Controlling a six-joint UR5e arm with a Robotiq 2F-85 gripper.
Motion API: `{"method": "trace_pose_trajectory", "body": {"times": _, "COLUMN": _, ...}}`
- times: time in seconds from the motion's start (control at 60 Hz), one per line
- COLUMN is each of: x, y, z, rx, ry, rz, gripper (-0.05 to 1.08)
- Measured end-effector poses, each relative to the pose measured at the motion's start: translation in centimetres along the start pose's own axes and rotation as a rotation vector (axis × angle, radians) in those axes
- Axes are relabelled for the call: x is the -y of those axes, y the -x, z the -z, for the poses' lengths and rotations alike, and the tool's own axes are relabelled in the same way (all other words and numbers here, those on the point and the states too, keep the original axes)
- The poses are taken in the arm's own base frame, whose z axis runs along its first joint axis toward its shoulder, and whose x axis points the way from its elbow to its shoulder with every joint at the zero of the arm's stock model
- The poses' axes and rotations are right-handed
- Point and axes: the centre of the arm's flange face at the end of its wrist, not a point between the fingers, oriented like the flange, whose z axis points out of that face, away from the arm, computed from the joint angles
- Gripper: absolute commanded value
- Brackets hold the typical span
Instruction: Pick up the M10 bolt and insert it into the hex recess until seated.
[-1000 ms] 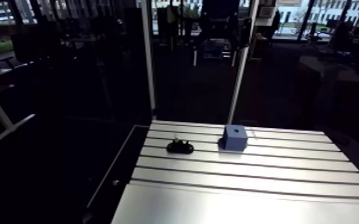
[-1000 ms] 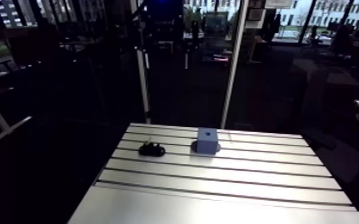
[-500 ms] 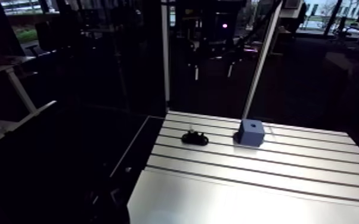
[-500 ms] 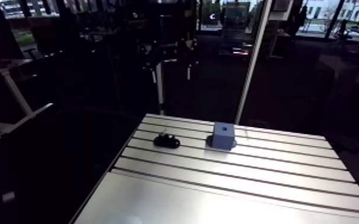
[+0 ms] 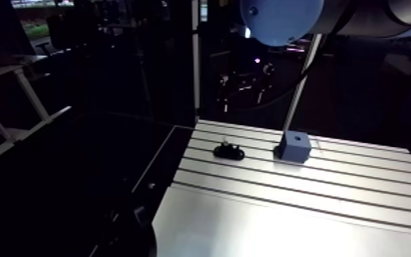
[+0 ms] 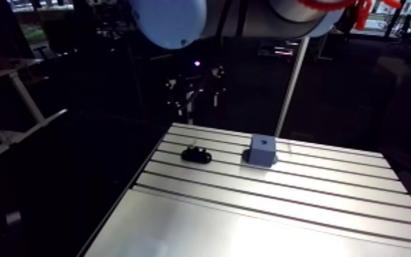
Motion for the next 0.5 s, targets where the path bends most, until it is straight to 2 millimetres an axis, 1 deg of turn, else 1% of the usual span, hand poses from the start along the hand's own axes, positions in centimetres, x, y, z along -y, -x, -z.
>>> {"method": "trace_pose_trajectory", "body": {"times": 0.267, "x": 1.7, "y": 0.2, "z": -3.5, "rx": -0.013, "ry": -0.003, "rz": -0.007, "gripper": 0.01}}
{"method": "trace_pose_trajectory", "body": {"times": 0.5, "x": 2.3, "y": 0.1, "z": -6.3, "rx": -0.008, "ry": -0.001, "rz": -0.013, "gripper": 0.01}}
